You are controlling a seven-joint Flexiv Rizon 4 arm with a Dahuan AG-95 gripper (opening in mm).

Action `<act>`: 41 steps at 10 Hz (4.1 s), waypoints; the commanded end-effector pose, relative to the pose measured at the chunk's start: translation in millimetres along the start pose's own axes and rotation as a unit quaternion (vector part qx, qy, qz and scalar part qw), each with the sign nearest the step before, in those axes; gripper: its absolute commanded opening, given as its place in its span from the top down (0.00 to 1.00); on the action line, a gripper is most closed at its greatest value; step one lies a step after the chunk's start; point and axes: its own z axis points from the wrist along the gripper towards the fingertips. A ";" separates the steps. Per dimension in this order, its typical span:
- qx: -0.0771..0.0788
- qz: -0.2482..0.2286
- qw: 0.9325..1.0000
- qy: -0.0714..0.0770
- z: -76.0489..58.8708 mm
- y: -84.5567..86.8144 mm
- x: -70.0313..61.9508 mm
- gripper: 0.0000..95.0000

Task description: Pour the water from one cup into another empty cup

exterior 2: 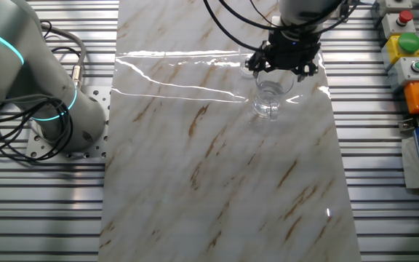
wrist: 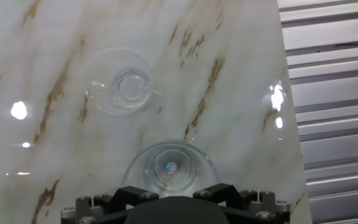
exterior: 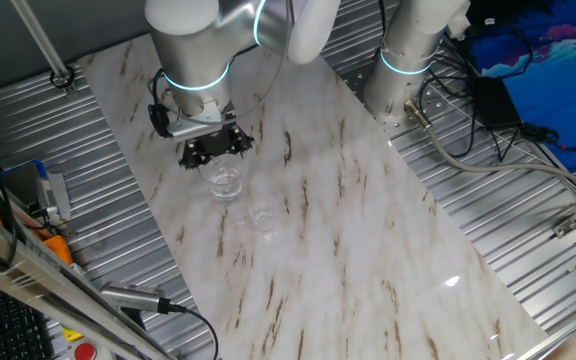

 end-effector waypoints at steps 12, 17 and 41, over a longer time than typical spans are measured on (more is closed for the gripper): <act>0.006 -0.015 1.000 -0.006 10.6 -1.1 2.1 0.00; 0.028 -0.036 0.999 -0.005 8.8 -0.8 1.8 0.00; 0.023 -0.027 0.999 0.016 10.6 -3.1 -8.5 0.00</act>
